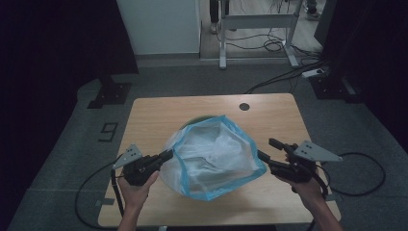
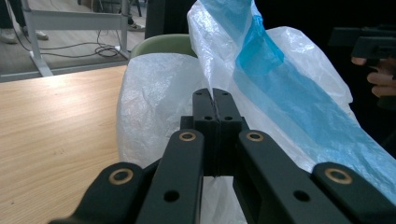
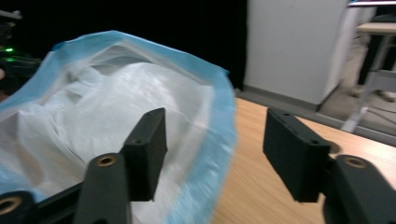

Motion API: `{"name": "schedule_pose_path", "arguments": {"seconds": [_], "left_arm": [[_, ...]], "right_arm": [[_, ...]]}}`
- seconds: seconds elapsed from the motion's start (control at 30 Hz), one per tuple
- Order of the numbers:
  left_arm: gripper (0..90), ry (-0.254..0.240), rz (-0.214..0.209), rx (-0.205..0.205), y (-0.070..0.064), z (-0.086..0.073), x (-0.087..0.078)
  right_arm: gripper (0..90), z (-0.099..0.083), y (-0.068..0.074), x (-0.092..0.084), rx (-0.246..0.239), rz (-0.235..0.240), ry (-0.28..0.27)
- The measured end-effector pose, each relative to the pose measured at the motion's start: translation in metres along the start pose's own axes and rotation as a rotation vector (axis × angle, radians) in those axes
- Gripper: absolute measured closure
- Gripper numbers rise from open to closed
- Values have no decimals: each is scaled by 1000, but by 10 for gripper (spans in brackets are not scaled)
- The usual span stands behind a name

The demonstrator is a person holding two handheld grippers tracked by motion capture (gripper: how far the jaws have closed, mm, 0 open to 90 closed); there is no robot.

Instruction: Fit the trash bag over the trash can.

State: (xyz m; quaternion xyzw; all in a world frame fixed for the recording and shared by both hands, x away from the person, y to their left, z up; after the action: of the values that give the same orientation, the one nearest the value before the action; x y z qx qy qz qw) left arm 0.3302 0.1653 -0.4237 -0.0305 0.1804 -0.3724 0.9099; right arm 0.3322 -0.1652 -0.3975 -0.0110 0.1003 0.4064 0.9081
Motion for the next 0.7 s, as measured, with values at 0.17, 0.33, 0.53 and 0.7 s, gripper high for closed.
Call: {"name": "schedule_pose_path", "arguments": {"seconds": [0.17, 0.33, 0.53, 0.7], "left_arm": [[899, -3, -7, 0, -2, 2, 2], [899, -9, -7, -3, -1, 2, 2], [899, -37, -1, -8, 0, 4, -4], [899, -65, 20, -7, 2, 7, -8]], "right_arm": [[295, 5, 14, 39, -19, 86, 63], [285, 6, 28, 66, -46, 118, 123], [669, -2, 26, 70, -52, 101, 158], [864, -4, 20, 63, -55, 62, 116]]}}
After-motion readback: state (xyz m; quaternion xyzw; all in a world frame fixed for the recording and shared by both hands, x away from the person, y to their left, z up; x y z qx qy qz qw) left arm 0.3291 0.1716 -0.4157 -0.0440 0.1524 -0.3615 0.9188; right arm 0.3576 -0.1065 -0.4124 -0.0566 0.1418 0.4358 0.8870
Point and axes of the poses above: each handheld gripper's, and its own axes: x roughly forward along the jaws, z roughly out of its top, y roughly to its left, the point moved 8 cm from there along x, roughly forward along the jaws, and after that the axes turned 4 degrees about z, right-handed, at the moved point
